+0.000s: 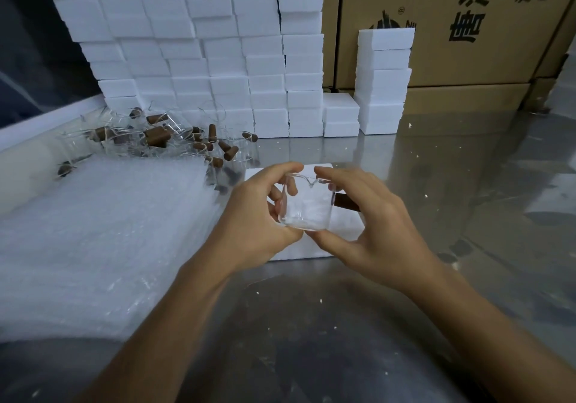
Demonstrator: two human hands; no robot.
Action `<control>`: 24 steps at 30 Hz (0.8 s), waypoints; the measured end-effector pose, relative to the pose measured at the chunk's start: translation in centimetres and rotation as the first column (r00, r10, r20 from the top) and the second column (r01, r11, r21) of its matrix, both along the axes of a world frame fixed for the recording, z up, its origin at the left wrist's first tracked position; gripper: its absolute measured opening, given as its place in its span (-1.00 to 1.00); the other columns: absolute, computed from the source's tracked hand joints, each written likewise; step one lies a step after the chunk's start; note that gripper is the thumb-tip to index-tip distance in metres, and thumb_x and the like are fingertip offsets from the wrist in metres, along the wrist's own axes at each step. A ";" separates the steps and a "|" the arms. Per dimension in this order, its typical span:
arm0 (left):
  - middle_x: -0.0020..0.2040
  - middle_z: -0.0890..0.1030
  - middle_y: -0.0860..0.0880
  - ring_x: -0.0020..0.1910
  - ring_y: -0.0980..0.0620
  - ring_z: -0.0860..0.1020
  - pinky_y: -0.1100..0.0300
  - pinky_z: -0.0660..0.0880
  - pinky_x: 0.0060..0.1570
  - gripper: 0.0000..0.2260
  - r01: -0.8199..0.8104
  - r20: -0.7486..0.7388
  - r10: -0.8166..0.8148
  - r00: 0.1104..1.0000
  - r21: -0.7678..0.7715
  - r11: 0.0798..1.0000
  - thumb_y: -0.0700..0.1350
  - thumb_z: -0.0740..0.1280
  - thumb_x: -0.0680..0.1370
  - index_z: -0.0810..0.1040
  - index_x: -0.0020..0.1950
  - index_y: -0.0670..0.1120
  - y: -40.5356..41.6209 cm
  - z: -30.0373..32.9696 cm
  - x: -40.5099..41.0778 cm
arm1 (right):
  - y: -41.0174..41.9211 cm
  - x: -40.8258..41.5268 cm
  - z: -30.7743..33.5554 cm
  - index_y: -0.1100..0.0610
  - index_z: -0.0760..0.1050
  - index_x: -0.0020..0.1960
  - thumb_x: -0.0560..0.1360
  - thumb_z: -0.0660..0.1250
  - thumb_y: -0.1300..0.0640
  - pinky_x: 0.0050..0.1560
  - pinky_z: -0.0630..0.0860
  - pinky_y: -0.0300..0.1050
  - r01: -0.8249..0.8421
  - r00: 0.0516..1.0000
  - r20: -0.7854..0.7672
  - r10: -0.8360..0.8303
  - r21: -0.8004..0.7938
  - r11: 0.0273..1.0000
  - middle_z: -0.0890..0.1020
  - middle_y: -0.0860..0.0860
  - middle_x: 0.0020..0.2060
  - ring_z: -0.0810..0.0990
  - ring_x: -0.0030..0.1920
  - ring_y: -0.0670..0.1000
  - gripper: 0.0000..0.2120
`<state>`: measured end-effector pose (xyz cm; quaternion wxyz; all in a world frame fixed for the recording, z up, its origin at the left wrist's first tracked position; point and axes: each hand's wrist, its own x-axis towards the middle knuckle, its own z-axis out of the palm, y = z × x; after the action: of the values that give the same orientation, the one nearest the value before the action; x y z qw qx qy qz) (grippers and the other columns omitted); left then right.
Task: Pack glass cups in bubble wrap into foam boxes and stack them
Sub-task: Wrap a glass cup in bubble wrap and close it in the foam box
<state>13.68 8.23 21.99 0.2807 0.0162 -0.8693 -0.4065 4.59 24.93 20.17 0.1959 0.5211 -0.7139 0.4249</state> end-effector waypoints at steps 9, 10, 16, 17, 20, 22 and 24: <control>0.01 0.67 -0.02 -0.09 -0.05 0.60 -0.11 0.53 0.10 -0.47 -0.396 -0.269 0.310 0.912 -0.382 0.835 -0.33 0.35 0.48 0.45 0.44 -0.07 0.0 1.8 1.0 | 0.2 -0.1 0.4 0.11 0.54 0.26 0.30 0.59 0.19 0.17 0.58 -0.19 0.060 0.993 0.112 -0.047 -0.119 0.991 0.65 -0.05 0.07 0.63 0.09 -0.06 -0.44; 0.00 0.68 -0.07 -0.10 -0.13 0.61 -0.16 0.53 0.07 -0.56 -0.504 -0.330 0.396 0.857 -0.375 0.778 -0.31 0.33 0.49 0.52 0.37 -0.10 -0.3 2.2 1.2 | 0.2 -0.1 0.5 0.11 0.53 0.28 0.31 0.60 0.18 0.18 0.55 -0.26 0.061 0.992 0.121 -0.046 -0.122 0.991 0.65 -0.06 0.08 0.62 0.10 -0.09 -0.44; 0.20 0.57 -0.28 0.11 -0.35 0.53 -0.13 0.44 0.07 -0.72 -0.781 -0.051 0.841 0.538 -0.404 0.476 -0.24 0.24 0.57 0.58 0.25 -0.19 -3.9 3.3 2.8 | 0.4 0.0 0.6 0.11 0.45 0.36 0.39 0.59 0.12 0.20 0.47 -0.39 0.050 0.988 0.153 -0.028 -0.142 0.989 0.63 -0.07 0.15 0.61 0.15 -0.13 -0.40; 0.21 0.54 -0.29 0.13 -0.37 0.51 -0.14 0.44 0.06 -0.74 -0.786 0.015 0.863 0.504 -0.405 0.466 -0.23 0.26 0.58 0.57 0.25 -0.22 -4.3 3.2 3.0 | 0.4 0.1 0.6 0.11 0.44 0.36 0.39 0.58 0.12 0.21 0.48 -0.37 0.049 0.986 0.162 -0.026 -0.142 0.989 0.63 -0.07 0.15 0.61 0.14 -0.12 -0.40; 0.26 0.50 -0.30 0.18 -0.39 0.47 -0.12 0.42 0.04 -0.75 -0.794 0.158 0.886 0.436 -0.397 0.461 -0.16 0.32 0.60 0.56 0.24 -0.24 -5.2 2.7 3.1 | 0.4 -0.1 0.6 0.13 0.45 0.34 0.37 0.59 0.18 0.21 0.48 -0.35 0.052 0.985 0.172 -0.026 -0.144 0.988 0.63 -0.07 0.14 0.62 0.13 -0.11 -0.41; 0.21 0.52 -0.29 0.16 -0.39 0.49 -0.07 0.39 -0.04 -0.78 -0.818 0.183 0.898 0.400 -0.371 0.440 -0.17 0.36 0.58 0.60 0.19 -0.22 -5.5 2.5 3.0 | 0.4 -0.2 0.5 0.14 0.46 0.33 0.37 0.59 0.21 0.20 0.47 -0.37 0.052 0.984 0.176 -0.025 -0.147 0.988 0.63 -0.07 0.13 0.62 0.12 -0.11 -0.42; 0.11 0.57 -0.29 0.09 -0.40 0.51 -0.01 0.31 -0.13 -0.86 -0.850 0.160 0.913 0.376 -0.334 0.408 -0.25 0.37 0.53 0.63 0.07 -0.21 -5.6 2.4 3.0 | 0.4 -0.2 0.5 0.14 0.47 0.32 0.36 0.59 0.21 0.19 0.47 -0.39 0.058 0.982 0.187 -0.029 -0.152 0.987 0.63 -0.07 0.12 0.62 0.12 -0.13 -0.42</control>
<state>16.64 2.61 24.44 0.3104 0.5163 -0.7923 -0.0967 4.42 25.38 20.68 0.1783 0.4468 -0.7046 0.5216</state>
